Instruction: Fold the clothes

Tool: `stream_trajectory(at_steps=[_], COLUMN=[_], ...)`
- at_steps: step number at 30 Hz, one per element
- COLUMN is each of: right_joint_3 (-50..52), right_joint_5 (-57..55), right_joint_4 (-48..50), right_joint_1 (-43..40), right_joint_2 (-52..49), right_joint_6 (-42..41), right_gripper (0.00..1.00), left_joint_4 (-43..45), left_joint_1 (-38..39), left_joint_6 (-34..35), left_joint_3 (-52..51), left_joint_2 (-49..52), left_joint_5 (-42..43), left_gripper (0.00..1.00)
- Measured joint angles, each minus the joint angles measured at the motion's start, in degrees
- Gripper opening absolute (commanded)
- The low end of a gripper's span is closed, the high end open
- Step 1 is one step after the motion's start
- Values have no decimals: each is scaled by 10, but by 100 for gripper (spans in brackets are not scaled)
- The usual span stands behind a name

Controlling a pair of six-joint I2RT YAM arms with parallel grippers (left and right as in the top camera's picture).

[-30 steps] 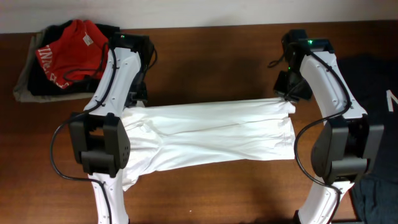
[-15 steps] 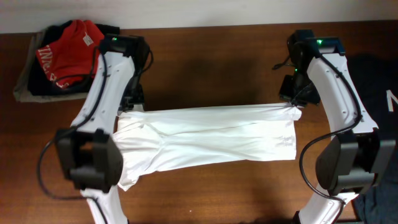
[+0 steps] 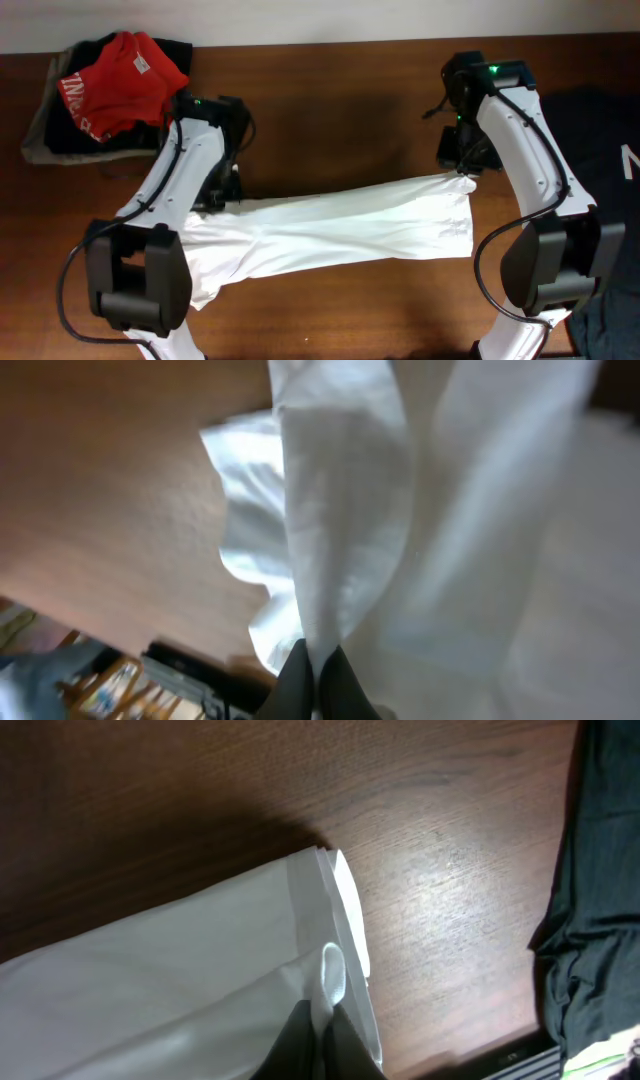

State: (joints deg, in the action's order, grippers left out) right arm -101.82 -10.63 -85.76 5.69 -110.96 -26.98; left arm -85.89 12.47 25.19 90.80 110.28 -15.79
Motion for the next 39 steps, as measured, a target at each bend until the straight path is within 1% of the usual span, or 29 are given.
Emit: stream_trajectory(at_steps=[4,11,20,24,27,28,29,30,31,32,33,34,35,36,37,39], right_joint_3=[5,59,144,160,165,166,167,167,167,167,167,167,167,167,167,167], right_joint_5=[-10,-20,-20,-19,-17,-15,-14,-13,-13,-13,-13,-13,-13,-13,-13,-13], right_joint_4=[-16,-13,70,97,110,111,112,113,113,113,113,112,112,112,111,112], right_joint_1=[0,0,3,4,4,4,4,4,4,4,4,4,4,4,4,4], right_joint_2=[0,0,0,1,1,1,1,1,1,1,1,1,1,1,1,1], right_joint_6=[0,-14,-29,-28,-28,-29,-29,-29,-30,-30,-30,-29,-31,-31,-28,-27], right_gripper=[4,4,4,4,4,5,9,21,48,61,73,85,90,94,95,96], left_joint_4=[0,8,51,65,73,75,75,75,76,76,76,76,76,76,75,75], left_joint_1=[-3,-5,-5,-5,-5,-5,-5,-5,-5,-5,-5,-5,-6,-6,-7,-7], left_joint_6=[2,24,41,45,46,46,46,47,47,46,48,48,46,46,48,48], left_joint_3=[-44,-50,-91,-124,-150,-155,-158,-160,-160,-160,-160,-160,-160,-160,-160,-160], left_joint_2=[0,0,0,0,0,0,0,0,0,0,0,0,0,0,0,0], left_joint_5=[0,2,2,5,11,16,19,21,23,23,24,24,24,24,24,25], left_gripper=[1,1,2,6,7,6,7,11,16,19,33,51,75,83,86,86])
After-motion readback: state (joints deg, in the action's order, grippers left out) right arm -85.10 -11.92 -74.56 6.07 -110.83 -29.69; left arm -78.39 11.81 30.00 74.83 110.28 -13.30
